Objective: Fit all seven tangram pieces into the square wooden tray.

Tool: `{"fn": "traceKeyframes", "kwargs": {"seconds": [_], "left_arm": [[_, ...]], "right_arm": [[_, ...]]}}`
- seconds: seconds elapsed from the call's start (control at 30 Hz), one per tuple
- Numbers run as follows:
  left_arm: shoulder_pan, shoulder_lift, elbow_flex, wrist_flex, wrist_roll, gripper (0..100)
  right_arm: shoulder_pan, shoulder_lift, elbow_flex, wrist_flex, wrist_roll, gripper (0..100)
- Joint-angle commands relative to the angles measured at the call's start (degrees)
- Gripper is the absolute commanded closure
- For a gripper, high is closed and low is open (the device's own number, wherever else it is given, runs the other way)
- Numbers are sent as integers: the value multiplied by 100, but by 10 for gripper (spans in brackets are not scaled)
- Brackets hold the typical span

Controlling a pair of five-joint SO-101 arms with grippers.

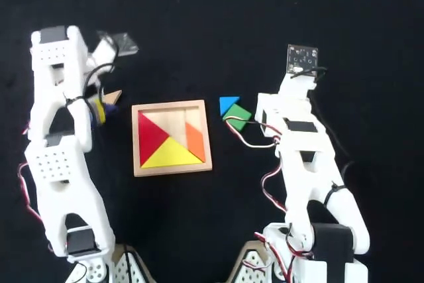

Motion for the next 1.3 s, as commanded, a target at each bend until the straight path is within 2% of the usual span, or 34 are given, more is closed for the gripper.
{"fn": "traceKeyframes", "kwargs": {"seconds": [0.0, 0.27, 0.47, 0.6, 0.87, 1.27], "left_arm": [[541, -1020, -338, 141, -79, 865], [2167, -1371, -391, 123, -923, 866], [3152, -809, -444, 53, -1477, 866], [3275, -123, -787, -211, -1574, 866], [3389, 809, -1631, -185, -1556, 866], [3468, 985, -1684, -158, -1547, 861]], "right_arm": [[-35, -295, -75, -114, 0, 986], [325, -295, -145, -114, -53, 986], [730, -295, -180, -158, -62, 986], [730, -295, -171, -167, -70, 986], [721, -268, -180, -167, -70, 986], [738, -295, -180, -167, -70, 986]]}}
